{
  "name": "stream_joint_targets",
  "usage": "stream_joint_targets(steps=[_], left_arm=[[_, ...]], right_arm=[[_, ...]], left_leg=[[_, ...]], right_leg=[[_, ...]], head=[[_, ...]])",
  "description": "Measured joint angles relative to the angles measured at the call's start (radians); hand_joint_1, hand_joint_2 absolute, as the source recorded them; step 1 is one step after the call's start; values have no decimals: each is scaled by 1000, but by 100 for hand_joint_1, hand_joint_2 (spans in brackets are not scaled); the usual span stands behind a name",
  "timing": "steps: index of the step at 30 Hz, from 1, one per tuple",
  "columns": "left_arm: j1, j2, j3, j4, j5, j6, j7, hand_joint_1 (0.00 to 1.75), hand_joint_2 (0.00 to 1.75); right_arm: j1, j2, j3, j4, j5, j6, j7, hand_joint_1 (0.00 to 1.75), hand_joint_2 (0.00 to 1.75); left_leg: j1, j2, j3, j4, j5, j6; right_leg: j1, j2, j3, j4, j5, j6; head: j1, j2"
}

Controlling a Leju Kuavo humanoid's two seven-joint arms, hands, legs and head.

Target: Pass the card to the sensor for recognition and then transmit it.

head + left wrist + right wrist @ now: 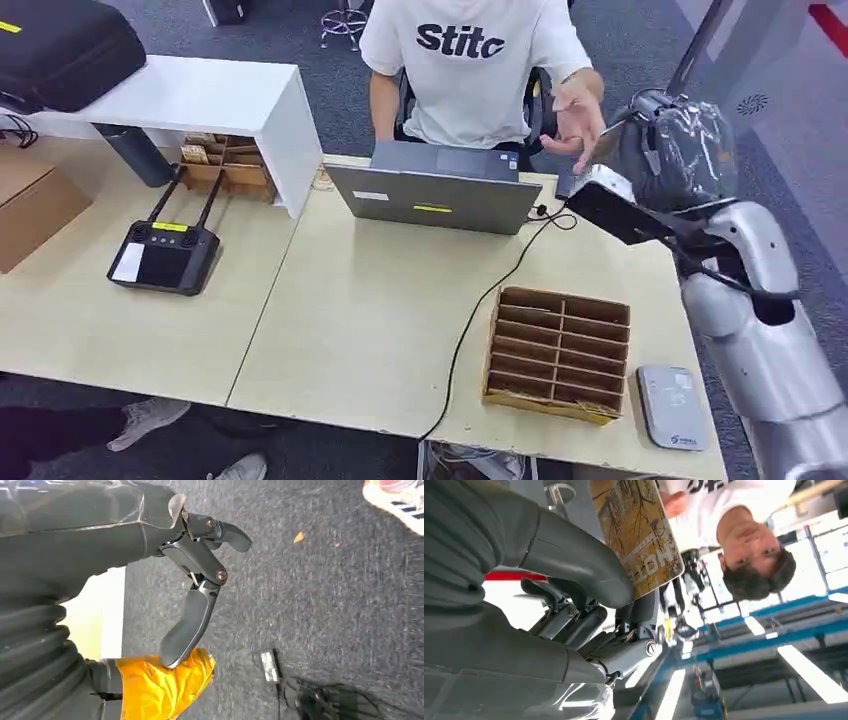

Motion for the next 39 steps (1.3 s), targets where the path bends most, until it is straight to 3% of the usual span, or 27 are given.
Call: stream_joint_targets(steps=[2,5,8,11,17,18,19,24,33,36,39], left_arm=[[-45,28,20,69,-67,21,-56,0,175],[-102,57,51,161,-104,48,-121,0,175],[-132,68,88,219,-134,47,-128,0,175],[-134,62,122,227,-146,21,-106,0,175],[-134,24,222,187,-181,-67,-53,0,175],[-134,21,234,180,-184,-71,-51,0,175],[-134,20,243,175,-185,-71,-49,0,175],[-133,16,267,161,-178,-74,-44,0,175],[-130,16,274,139,-168,-72,-42,0,175],[-122,15,270,129,-111,-55,-26,0,175],[-82,11,223,106,37,-3,30,0,175]], right_arm=[[-151,71,53,149,34,122,69,175,175],[-310,158,135,374,87,188,106,175,175],[-378,222,201,543,93,179,114,175,175],[-406,253,225,671,76,157,119,175,175],[-419,281,235,784,43,130,129,175,175],[-419,283,235,793,42,127,129,66,175],[-419,285,235,802,41,126,130,0,175],[-418,297,237,829,45,115,127,0,175],[-383,295,226,774,12,18,74,0,175],[-339,266,200,692,7,-69,70,0,175],[-236,225,128,542,-81,-130,43,0,175]], left_leg=[[0,1,1,0,3,-3],[1,-2,1,0,6,-4],[2,-3,1,0,6,-5],[3,-6,0,0,6,-5],[2,-5,-1,0,5,-4],[1,-5,-1,0,5,-3],[1,-5,-1,0,5,-3],[1,-4,-1,0,5,-3],[2,-4,0,0,5,-4],[1,-4,-1,0,5,-3],[1,-5,0,1,4,-2]], right_leg=[[0,0,-3,2,2,-3],[2,-2,-3,2,2,-4],[2,-2,-2,3,2,-4],[3,-5,-2,2,2,-4],[2,-5,-2,-1,2,-3],[2,-4,-2,-1,3,-3],[2,-4,-2,-1,3,-3],[2,-4,-2,-1,3,-3],[2,-3,-3,-1,3,-3],[2,-3,-3,-1,3,-3],[2,-4,-1,-3,2,-3]], head=[[0,0],[-1,0],[0,0],[0,0],[0,0],[0,0],[0,0],[0,0],[0,0],[0,0],[0,0]])
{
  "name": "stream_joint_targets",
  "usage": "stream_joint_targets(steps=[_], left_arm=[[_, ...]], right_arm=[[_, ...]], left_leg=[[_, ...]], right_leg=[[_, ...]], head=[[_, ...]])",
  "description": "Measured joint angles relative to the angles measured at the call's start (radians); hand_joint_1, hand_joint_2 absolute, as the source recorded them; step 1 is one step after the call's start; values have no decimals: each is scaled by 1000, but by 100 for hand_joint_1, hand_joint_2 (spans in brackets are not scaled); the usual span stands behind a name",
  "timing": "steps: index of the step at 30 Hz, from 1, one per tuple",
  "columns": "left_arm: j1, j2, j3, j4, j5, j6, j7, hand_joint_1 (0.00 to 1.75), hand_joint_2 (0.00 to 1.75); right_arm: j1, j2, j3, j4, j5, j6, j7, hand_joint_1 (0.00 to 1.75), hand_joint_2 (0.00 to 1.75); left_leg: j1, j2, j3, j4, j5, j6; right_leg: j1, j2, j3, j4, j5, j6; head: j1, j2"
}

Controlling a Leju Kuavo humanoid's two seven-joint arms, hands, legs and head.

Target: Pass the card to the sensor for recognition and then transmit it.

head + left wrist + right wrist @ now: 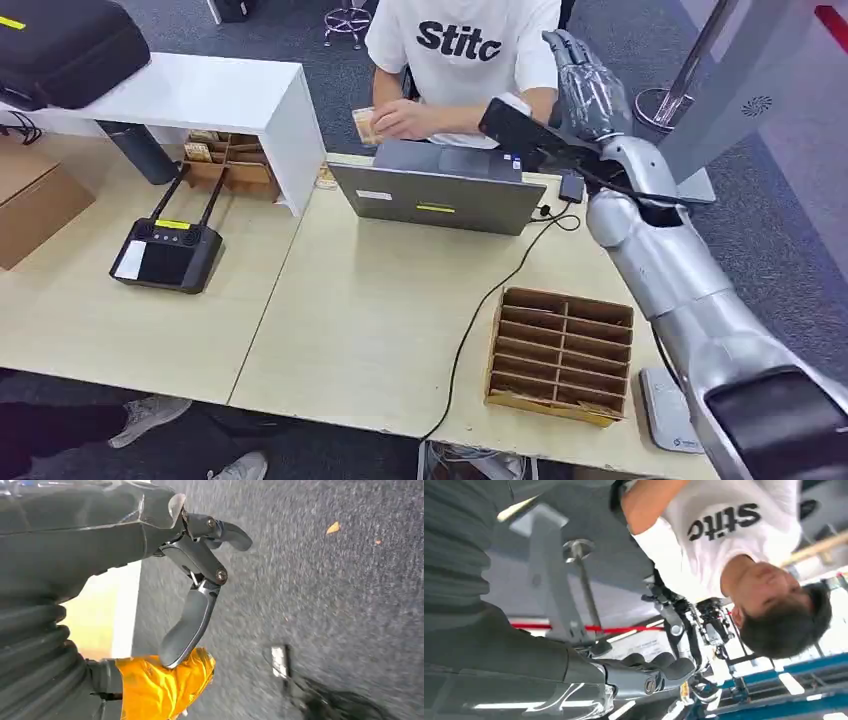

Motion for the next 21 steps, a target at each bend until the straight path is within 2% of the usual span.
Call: stream_joint_targets(steps=[4,11,14,17,21], left_arm=[[70,-9,-114,-49,129,50,64,0,175],[107,-14,-197,-95,155,62,79,0,175],[125,-16,-225,-109,202,94,109,0,175],[172,-19,-285,-137,284,157,159,0,175],[230,-19,-375,-185,346,206,211,0,175]], right_arm=[[151,-55,-115,-187,-90,-16,-38,0,175],[256,-94,-197,-321,-125,-16,-49,0,175],[327,-106,-249,-381,-268,-18,-80,0,175],[486,-115,-370,-482,-439,-14,-108,0,175],[691,-116,-510,-596,-457,12,-135,0,175]], left_leg=[[0,0,-1,0,-2,2],[-1,4,1,0,-3,3],[0,2,2,0,-3,3],[0,-3,3,0,-4,3],[-1,-2,2,0,-8,5]], right_leg=[[0,0,0,-2,0,1],[-1,2,-1,-1,0,1],[0,1,1,-2,-1,1],[0,-4,4,-2,-4,3],[0,-3,4,-3,-5,4]], head=[[1,0],[0,0],[0,0],[0,0],[0,0]])
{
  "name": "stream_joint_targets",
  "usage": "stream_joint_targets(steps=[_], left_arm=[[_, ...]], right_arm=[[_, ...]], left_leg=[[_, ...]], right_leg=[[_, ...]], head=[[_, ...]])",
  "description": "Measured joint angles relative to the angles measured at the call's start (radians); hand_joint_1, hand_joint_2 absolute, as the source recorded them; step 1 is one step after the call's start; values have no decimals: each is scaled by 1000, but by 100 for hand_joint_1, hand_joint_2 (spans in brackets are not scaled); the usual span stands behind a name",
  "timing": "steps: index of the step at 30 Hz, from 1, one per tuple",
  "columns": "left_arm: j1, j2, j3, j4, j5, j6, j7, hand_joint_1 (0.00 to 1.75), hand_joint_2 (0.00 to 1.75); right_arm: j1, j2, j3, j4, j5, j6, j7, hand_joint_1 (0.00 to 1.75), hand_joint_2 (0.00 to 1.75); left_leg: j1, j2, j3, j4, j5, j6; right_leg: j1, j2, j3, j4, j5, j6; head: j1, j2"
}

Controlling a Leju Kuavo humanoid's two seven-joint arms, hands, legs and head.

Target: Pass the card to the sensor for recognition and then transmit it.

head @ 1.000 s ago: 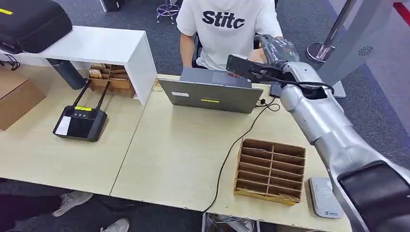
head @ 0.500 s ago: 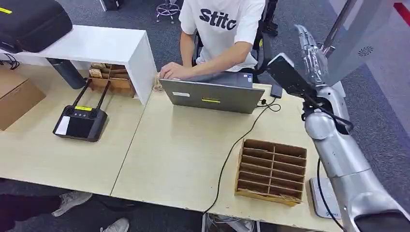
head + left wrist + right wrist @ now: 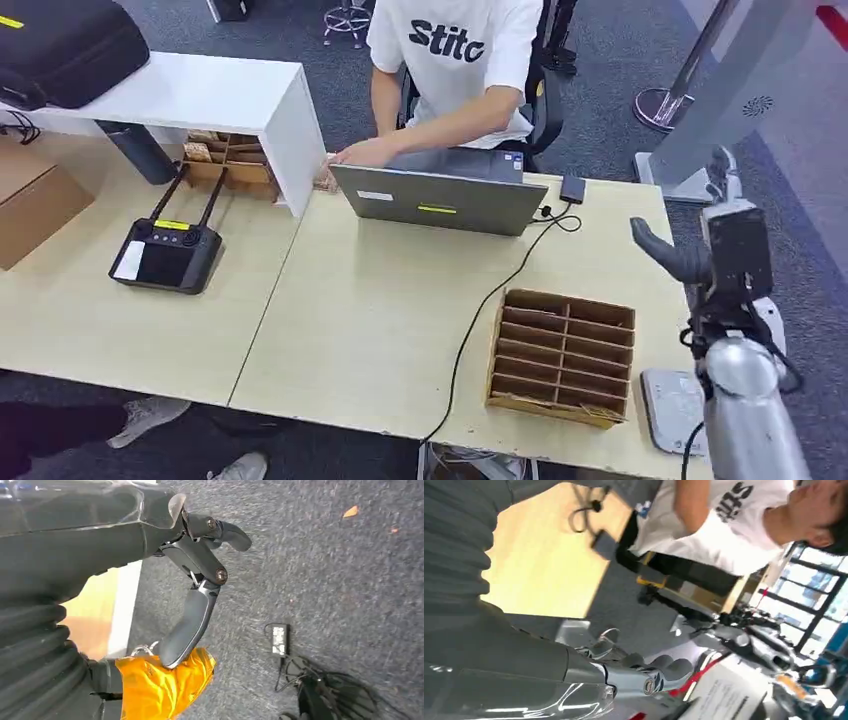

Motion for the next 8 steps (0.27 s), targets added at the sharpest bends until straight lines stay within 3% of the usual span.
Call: stream_joint_targets(steps=[4,8], left_arm=[[43,-2,-67,-50,24,23,25,0,175],[57,-3,-98,-78,29,29,26,0,175]], right_arm=[[184,6,-84,-93,24,11,-5,0,175],[279,24,-127,-153,-22,12,-15,0,175]], left_leg=[[0,1,-1,0,-1,1],[0,2,0,0,-2,0]], right_leg=[[0,0,0,0,-2,2],[0,1,0,0,-2,2]], head=[[0,0],[0,0]])
